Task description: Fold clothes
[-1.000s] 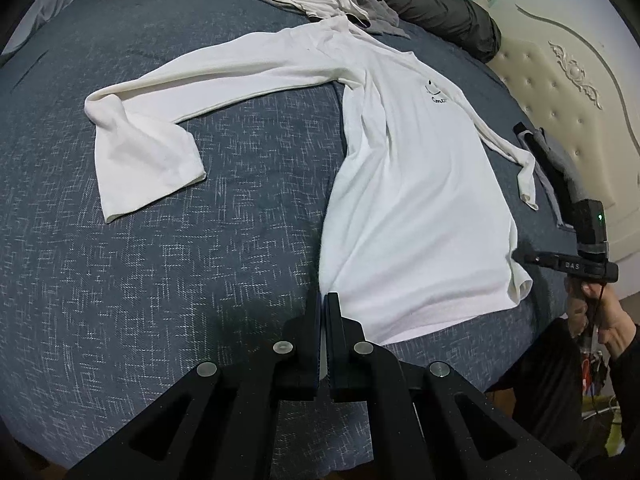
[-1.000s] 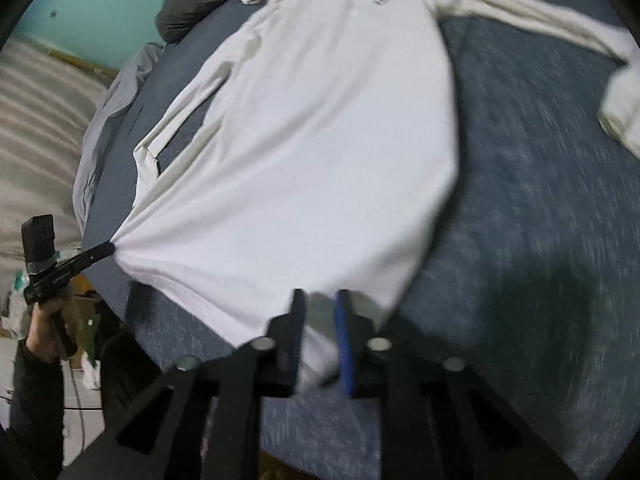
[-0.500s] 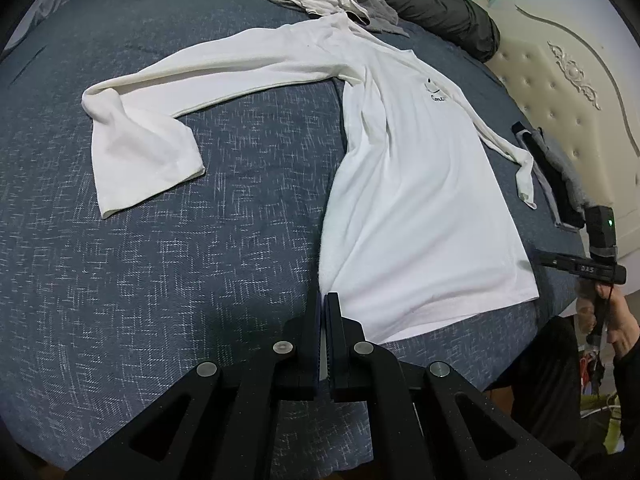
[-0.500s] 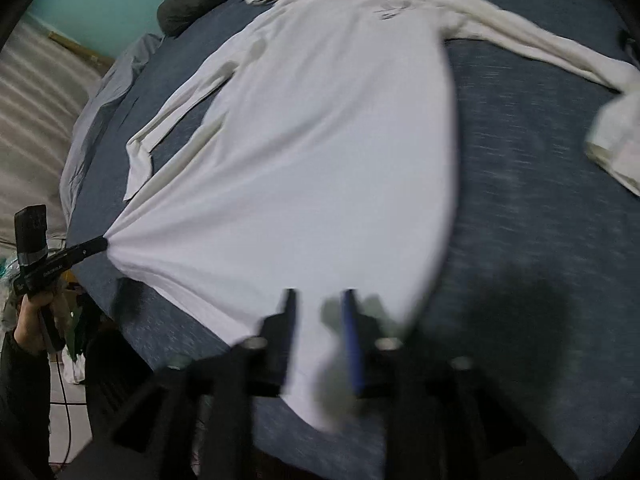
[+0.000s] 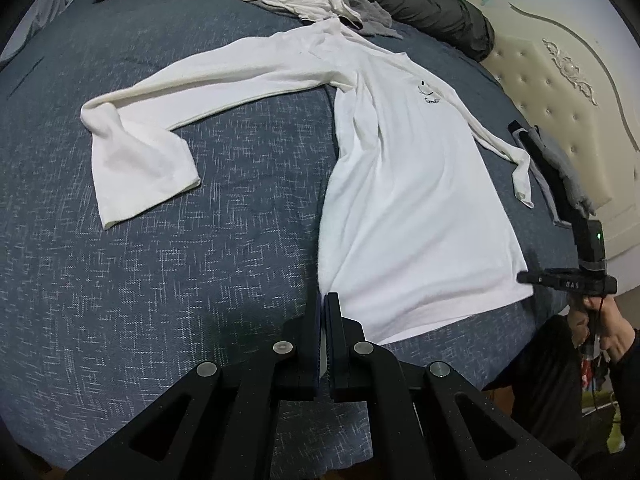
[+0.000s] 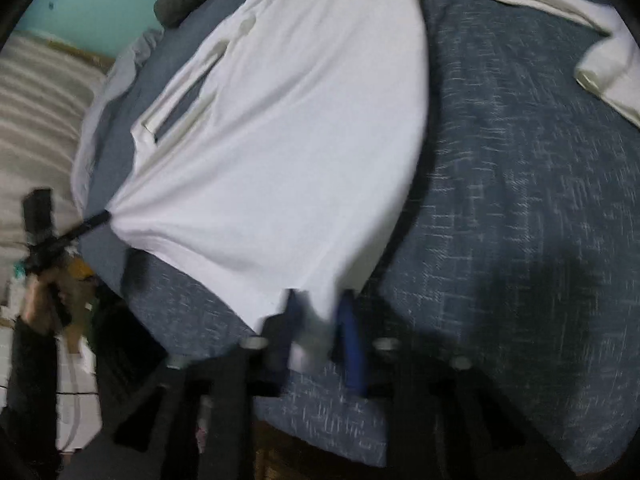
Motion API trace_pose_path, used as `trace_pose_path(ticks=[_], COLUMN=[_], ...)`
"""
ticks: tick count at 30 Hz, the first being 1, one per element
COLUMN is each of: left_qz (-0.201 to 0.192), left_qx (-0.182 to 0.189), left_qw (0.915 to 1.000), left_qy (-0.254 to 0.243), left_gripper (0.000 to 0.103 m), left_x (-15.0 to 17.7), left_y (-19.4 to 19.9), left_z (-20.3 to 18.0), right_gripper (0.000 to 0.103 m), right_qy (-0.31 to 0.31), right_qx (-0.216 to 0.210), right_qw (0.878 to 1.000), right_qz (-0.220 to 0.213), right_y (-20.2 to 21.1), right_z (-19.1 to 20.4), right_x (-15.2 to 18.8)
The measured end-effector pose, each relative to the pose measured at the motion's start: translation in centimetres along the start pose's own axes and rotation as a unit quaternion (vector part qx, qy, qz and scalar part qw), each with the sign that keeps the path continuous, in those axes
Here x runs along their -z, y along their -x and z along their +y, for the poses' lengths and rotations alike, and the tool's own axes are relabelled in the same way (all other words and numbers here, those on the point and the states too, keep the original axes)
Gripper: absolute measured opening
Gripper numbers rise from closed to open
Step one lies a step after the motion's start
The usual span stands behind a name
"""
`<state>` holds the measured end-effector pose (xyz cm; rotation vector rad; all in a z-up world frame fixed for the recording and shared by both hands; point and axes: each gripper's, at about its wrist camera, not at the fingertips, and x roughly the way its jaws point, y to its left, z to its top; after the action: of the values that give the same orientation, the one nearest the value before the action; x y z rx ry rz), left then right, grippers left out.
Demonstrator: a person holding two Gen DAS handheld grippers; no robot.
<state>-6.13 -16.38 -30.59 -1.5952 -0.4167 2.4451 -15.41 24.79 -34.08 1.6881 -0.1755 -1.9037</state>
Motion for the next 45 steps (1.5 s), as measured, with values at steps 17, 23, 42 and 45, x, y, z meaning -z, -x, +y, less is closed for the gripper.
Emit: trace_pose_path(ticks=[17, 23, 42, 45], left_qz=[-0.018, -0.013, -0.007, -0.007], left_qx=[0.006, 0.008, 0.003, 0.003], left_qw=[0.9998, 0.9998, 0.9999, 0.9999], left_qy=[0.007, 0.011, 0.011, 0.010], left_gripper=[0.002, 0.002, 0.002, 0.002], left_x=[-0.4, -0.3, -0.4, -0.4], left_y=[1.5, 0.8, 0.3, 0.2], left_z=[0.3, 0.9, 0.7, 0.5], right_gripper=[0.005, 0.025, 0.033, 0.033], right_qy=[0.083, 0.041, -0.024, -0.028], right_qx=[0.008, -0.018, -0.006, -0.009], right_qw=[0.996, 0.997, 1.000, 0.999], right_qz=[0.016, -0.064, 0.010, 0.023], right_y=[-3.2, 0.5, -4.4, -5.9], right_z=[11.1, 8.0, 5.8, 6.4], right_x=[-6.3, -5.5, -1.9, -1.8])
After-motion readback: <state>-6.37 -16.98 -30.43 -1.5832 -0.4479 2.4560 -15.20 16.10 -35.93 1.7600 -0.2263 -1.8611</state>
